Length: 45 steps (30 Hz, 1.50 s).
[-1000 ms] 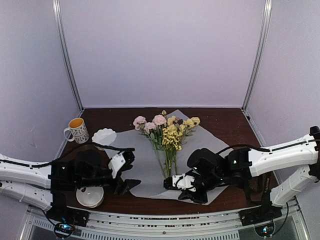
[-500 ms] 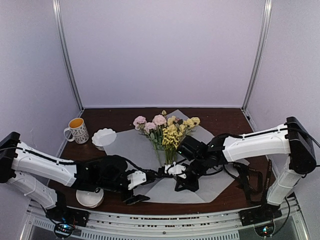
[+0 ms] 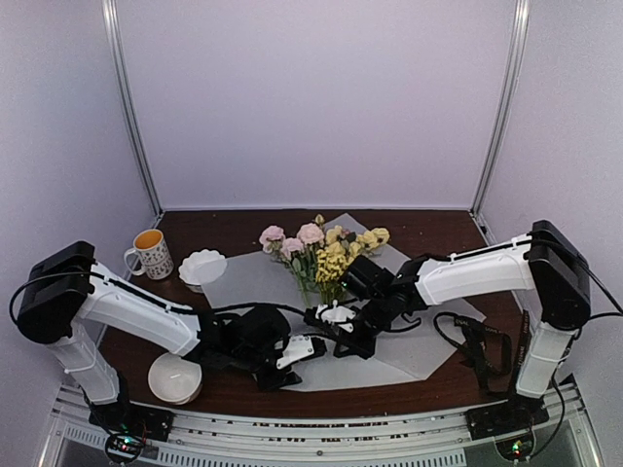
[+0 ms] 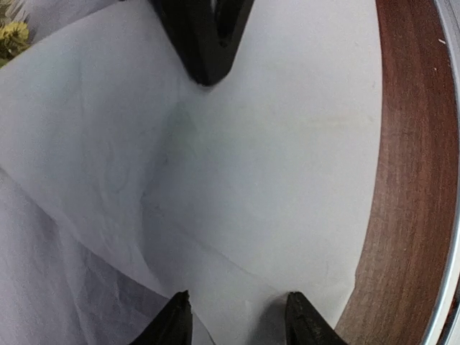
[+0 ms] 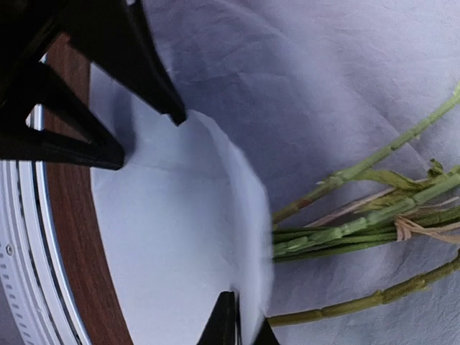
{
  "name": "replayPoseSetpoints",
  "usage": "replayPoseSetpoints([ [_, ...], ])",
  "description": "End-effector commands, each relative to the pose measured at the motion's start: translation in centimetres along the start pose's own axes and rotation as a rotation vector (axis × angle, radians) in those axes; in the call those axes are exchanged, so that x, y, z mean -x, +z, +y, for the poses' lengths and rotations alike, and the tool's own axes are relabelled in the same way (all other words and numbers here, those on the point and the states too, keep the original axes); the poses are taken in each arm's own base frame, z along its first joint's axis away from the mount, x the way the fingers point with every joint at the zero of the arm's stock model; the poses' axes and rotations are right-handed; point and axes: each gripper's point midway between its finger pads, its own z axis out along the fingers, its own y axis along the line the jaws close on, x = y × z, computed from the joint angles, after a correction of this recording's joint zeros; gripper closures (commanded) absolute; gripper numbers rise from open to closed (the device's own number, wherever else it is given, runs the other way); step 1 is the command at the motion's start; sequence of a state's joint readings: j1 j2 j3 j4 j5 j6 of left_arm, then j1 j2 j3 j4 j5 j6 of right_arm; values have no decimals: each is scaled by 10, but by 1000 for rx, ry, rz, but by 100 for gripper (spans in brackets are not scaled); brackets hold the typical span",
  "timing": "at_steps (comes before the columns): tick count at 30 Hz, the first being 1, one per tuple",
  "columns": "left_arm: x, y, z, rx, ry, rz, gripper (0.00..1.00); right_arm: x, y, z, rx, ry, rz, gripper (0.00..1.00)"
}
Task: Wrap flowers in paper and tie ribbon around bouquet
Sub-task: Fold the bottom corner of the flattened wrapping paper at the center of the board.
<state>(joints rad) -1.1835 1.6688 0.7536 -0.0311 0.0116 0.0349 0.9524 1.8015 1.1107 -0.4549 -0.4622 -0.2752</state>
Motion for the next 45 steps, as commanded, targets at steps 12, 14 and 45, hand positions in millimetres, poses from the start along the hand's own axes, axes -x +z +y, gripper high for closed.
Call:
replayPoseSetpoints([
  [12, -27, 3, 7, 54, -103, 75, 52, 27, -96, -26, -222, 366, -391, 68],
  [14, -27, 3, 6, 54, -107, 72, 52, 32, -94, -2, -130, 338, -466, 69],
  [45, -93, -103, 128, 399, -1143, -86, 26, -27, 30, -4, -36, 647, -205, 94],
])
